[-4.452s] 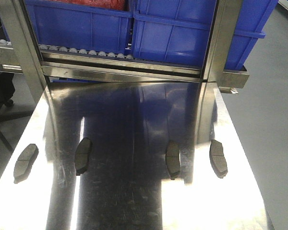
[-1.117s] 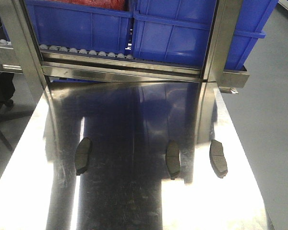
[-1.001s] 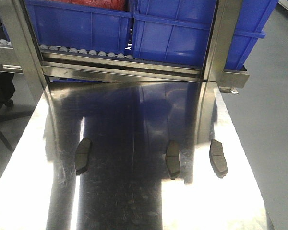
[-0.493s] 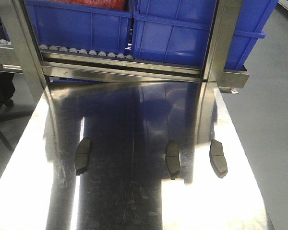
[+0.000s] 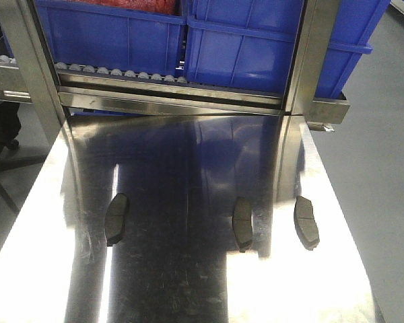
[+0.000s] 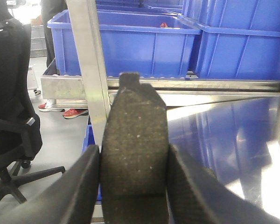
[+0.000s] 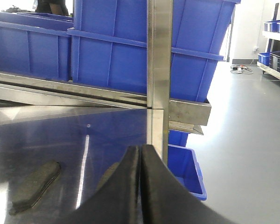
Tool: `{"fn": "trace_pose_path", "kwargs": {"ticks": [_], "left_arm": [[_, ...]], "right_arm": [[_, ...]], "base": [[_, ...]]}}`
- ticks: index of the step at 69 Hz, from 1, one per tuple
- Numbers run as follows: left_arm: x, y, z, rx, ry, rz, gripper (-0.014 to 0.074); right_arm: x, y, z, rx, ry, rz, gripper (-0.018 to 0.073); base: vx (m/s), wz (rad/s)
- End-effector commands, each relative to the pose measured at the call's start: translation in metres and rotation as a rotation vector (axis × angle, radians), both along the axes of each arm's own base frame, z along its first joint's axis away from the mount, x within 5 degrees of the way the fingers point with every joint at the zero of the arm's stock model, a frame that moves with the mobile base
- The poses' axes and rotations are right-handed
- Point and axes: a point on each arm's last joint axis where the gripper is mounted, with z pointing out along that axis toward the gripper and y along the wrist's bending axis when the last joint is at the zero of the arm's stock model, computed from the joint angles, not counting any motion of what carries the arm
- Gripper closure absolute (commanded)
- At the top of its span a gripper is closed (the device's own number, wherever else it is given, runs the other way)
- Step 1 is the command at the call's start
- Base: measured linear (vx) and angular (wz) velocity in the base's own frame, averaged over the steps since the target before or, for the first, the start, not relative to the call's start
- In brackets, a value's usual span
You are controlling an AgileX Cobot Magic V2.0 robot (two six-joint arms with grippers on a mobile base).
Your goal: Move and align brake pads A on conveyor
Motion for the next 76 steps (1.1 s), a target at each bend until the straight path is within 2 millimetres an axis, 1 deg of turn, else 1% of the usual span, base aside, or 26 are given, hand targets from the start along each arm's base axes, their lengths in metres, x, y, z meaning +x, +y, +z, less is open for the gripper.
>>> {"fn": "trace_pose_path", "kwargs": {"ticks": [1,25,36,42,47,48,51,56,61,67,76], "left_arm": [[0.0,0.0,0.017,-0.02,-0.111,-0.001,0.0602],[0.0,0.0,0.017,-0.02,-0.111,-0.001,0.0602],[0.0,0.0,0.017,-0.02,-0.111,-0.001,0.0602],[0.0,0.0,0.017,-0.02,-0.111,-0.001,0.0602],[0.0,0.0,0.017,-0.02,-0.111,-0.001,0.0602],[0.0,0.0,0.017,-0.02,-0.111,-0.001,0.0602],[0.0,0.0,0.017,-0.02,-0.111,-0.001,0.0602],[0.0,0.0,0.017,-0.02,-0.111,-0.001,0.0602],[0.0,0.0,0.017,-0.02,-0.111,-0.001,0.0602],[0.0,0.0,0.017,-0.02,-0.111,-0.001,0.0602],[0.0,0.0,0.017,-0.02,-0.111,-0.001,0.0602]], "right_arm": [[-0.001,-0.001,0.005,0.0,-0.081,-0.009,0.0569],[-0.001,-0.001,0.006,-0.005,-0.089,-0.009,0.0569],[-0.004,-0.001,0.023,-0.002,-0.262,-0.012,0.0569],[-0.005,-0.001,0.038,0.002,-0.289,-0.012,0.0569],[-0.003,-0.001,0.053,0.017,-0.242,-0.01,0.0569],[-0.003,-0.001,0.059,0.019,-0.241,-0.01,0.0569],[-0.001,-0.001,0.069,0.016,-0.198,-0.009,0.0569],[0.008,0.0,0.086,0.009,-0.126,-0.009,0.0569],[0.02,0.001,0.096,-0.002,-0.019,-0.008,0.0569],[0.04,0.003,0.097,-0.019,0.188,-0.006,0.0569],[0.059,0.006,0.096,-0.018,0.438,0.002,0.0569]], "base": [[0.0,0.0],[0.0,0.0],[0.0,0.0],[0.0,0.0],[0.0,0.0],[0.0,0.0],[0.0,0.0],[0.0,0.0],[0.0,0.0],[0.0,0.0],[0.0,0.0]]}}
